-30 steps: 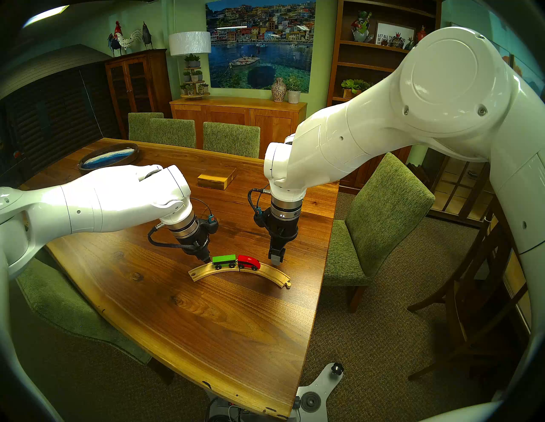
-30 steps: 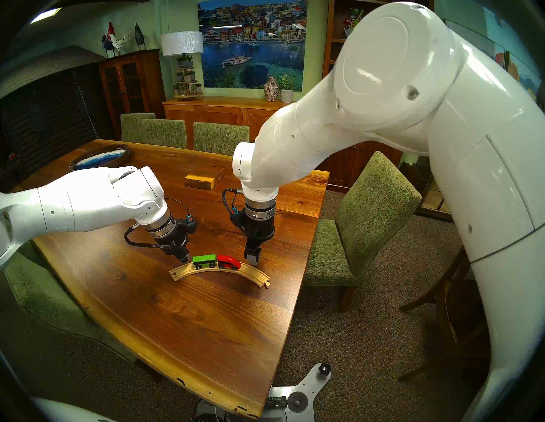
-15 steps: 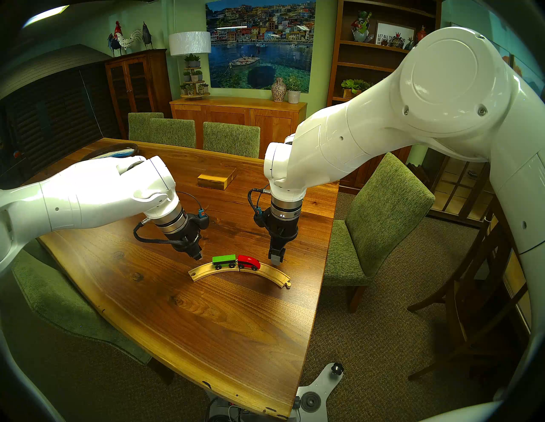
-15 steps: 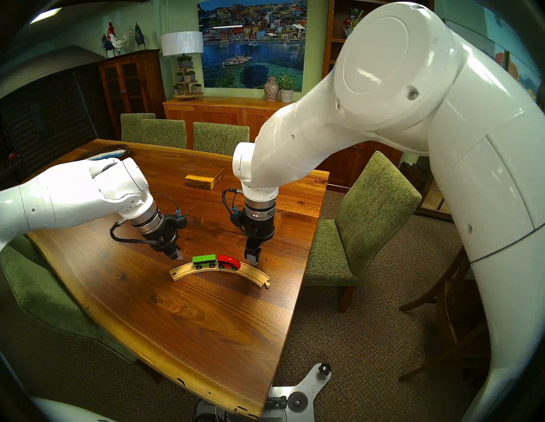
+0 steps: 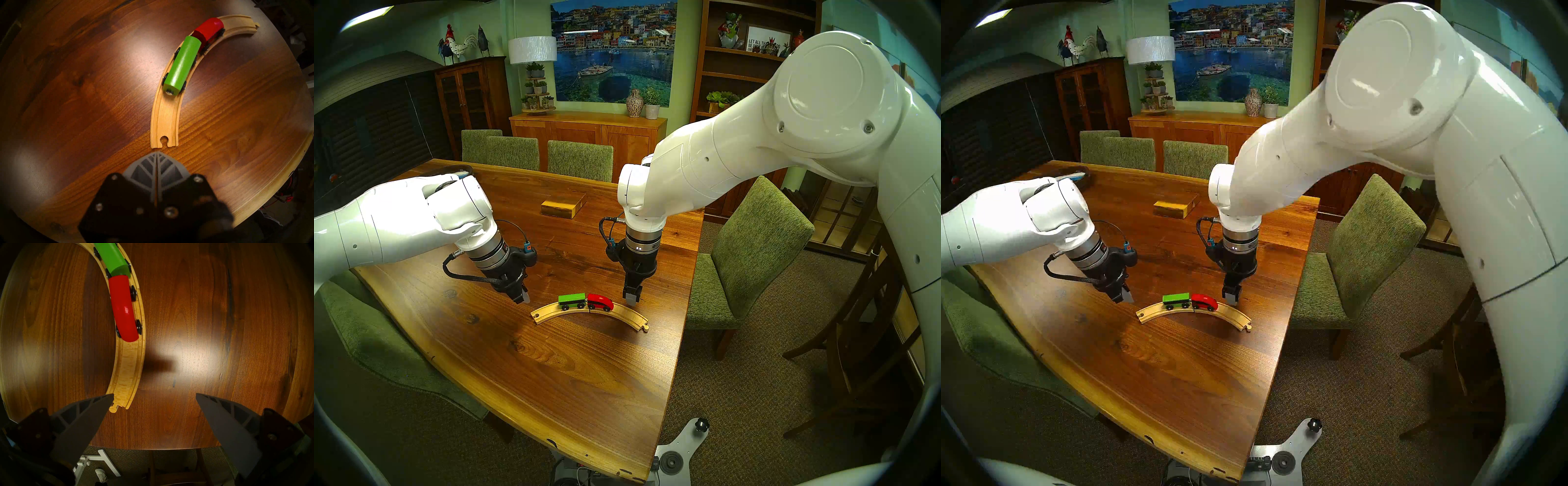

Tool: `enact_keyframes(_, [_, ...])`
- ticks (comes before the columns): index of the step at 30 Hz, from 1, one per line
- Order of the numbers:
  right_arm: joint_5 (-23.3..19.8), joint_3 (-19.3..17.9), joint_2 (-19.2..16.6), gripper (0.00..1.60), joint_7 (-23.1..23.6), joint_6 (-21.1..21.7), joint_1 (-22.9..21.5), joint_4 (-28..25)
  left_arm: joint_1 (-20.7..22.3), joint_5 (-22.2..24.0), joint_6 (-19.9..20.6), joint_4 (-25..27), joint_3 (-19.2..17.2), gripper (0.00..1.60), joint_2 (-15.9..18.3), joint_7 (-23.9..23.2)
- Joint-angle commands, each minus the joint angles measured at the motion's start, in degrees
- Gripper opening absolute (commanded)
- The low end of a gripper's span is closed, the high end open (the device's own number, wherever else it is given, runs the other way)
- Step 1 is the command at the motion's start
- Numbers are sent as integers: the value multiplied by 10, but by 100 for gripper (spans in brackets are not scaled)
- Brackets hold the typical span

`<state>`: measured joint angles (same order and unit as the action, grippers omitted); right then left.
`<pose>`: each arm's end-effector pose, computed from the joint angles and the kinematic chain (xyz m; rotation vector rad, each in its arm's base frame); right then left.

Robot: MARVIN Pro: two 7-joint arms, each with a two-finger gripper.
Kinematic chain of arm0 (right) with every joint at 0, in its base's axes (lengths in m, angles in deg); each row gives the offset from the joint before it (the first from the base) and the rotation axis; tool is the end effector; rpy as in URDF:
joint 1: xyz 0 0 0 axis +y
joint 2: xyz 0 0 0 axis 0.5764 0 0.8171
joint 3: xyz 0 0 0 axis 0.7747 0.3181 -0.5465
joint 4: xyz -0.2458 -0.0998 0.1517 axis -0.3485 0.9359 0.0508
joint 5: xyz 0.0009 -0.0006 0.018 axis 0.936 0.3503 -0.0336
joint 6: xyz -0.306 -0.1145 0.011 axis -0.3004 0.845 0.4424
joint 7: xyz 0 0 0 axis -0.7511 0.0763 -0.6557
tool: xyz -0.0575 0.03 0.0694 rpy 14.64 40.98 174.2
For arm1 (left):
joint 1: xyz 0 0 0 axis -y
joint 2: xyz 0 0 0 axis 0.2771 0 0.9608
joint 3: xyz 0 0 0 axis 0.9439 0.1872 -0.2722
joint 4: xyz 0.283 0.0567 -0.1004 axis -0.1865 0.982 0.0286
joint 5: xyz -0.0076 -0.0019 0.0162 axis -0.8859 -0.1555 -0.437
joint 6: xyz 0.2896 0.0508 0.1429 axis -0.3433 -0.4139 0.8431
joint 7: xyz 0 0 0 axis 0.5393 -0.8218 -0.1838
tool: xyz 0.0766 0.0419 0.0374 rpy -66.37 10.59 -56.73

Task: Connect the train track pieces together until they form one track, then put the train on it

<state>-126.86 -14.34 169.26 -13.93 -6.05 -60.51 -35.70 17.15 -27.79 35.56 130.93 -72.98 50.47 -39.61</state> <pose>0.5146 0.1858 -0.1700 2.5052 1.8638 0.0815 0.4612 0.1103 -0.1773 2.6689 -1.4145 0.2854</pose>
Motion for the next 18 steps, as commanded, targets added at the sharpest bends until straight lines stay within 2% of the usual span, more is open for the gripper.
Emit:
enact_keyframes(1, [1,-2,-5,160,-1,-1,-18,7,18,-8,-33,-19,-11,0,-23,-21])
enact_keyframes(18, [1,-2,-5,160,-1,-1,-18,7,-22,3,-57,-89,-10,0,-110,-27])
